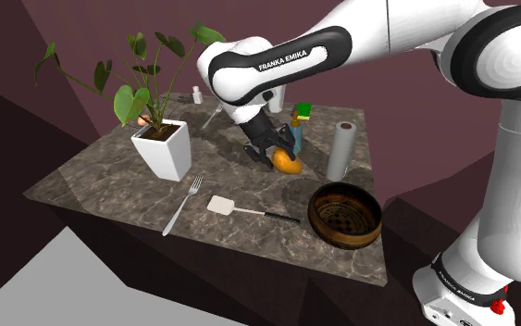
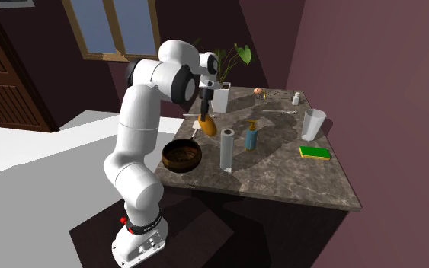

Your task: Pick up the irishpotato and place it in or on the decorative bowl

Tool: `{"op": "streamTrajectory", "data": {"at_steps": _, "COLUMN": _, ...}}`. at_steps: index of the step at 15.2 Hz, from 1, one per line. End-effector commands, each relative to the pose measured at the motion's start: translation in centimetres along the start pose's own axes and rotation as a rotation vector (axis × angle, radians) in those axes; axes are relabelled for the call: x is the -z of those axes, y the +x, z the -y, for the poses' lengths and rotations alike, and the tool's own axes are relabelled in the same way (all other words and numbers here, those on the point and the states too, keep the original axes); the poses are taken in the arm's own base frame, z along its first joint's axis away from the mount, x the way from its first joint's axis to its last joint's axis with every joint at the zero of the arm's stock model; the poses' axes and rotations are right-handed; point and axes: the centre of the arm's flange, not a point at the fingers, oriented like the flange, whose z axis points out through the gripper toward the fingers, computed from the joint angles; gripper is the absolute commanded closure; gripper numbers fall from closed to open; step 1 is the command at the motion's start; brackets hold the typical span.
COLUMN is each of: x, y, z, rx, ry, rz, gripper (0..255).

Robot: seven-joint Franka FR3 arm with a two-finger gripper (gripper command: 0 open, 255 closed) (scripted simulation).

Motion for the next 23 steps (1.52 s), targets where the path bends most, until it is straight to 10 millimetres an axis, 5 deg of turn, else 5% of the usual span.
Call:
{"op": "streamTrajectory", "data": {"at_steps": 1, "x": 0.9, "y": 0.0, "z": -0.6, "rx": 0.0, "ry": 0.0, "rz": 0.0, "gripper": 255}}
{"op": "streamTrajectory", "data": {"at_steps": 9, "x": 4.2, "y": -0.3, "z": -2.7, "rx": 0.0, "ry": 0.0, "rz": 0.0, "gripper": 255}}
{"op": "streamTrajectory", "data": {"at_steps": 23, "x": -4.5, "y": -10.1, "z": -15.8, "rx": 0.0, "ry": 0.0, "rz": 0.0, "gripper": 255}}
